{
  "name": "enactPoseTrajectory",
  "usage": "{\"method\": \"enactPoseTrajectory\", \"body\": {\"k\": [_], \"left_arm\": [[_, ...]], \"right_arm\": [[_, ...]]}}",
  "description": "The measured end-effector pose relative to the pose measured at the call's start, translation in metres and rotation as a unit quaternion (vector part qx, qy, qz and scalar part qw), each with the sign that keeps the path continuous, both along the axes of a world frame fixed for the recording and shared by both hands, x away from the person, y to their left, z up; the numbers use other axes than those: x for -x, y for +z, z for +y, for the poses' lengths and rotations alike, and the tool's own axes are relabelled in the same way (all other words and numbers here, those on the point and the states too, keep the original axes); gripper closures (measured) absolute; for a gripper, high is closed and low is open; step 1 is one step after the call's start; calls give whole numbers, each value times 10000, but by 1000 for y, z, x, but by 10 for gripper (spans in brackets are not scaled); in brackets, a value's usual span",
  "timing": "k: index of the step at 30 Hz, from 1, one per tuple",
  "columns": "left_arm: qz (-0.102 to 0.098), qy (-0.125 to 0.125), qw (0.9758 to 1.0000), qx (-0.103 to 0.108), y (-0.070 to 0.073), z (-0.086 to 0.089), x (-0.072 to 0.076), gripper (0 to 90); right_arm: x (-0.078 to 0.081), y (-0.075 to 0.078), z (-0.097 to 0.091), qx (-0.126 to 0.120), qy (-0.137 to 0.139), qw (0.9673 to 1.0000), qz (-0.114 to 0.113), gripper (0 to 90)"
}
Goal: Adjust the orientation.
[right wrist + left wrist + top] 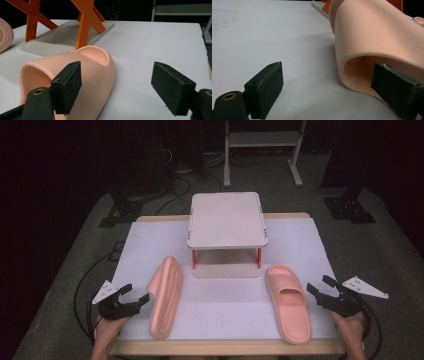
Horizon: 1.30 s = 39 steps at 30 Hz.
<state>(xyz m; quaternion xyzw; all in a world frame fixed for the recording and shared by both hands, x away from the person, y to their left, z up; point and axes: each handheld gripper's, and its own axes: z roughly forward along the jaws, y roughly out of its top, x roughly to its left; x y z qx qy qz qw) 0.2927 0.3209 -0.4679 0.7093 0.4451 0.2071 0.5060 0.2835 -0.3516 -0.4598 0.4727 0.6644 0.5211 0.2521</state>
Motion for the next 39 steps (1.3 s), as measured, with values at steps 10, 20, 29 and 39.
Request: {"method": "enactPoseTrajectory", "body": {"k": [10,20,29,39], "left_arm": [[2,-86,10000,-13,-1,-5,-1,104],[69,-269,9994,-197,-2,-18,-4,121],[148,-328,9991,-231,-2,-26,-9,144],[251,-485,9981,-279,-3,-36,-16,227]], "right_arm": [[2,0,-2,2,-21,10000,-5,233],[4,3,-1,-2,-5,10000,-71,227],[5,3,-1,-10,5,10000,-86,225],[6,3,0,-22,42,9999,-111,221]]}}
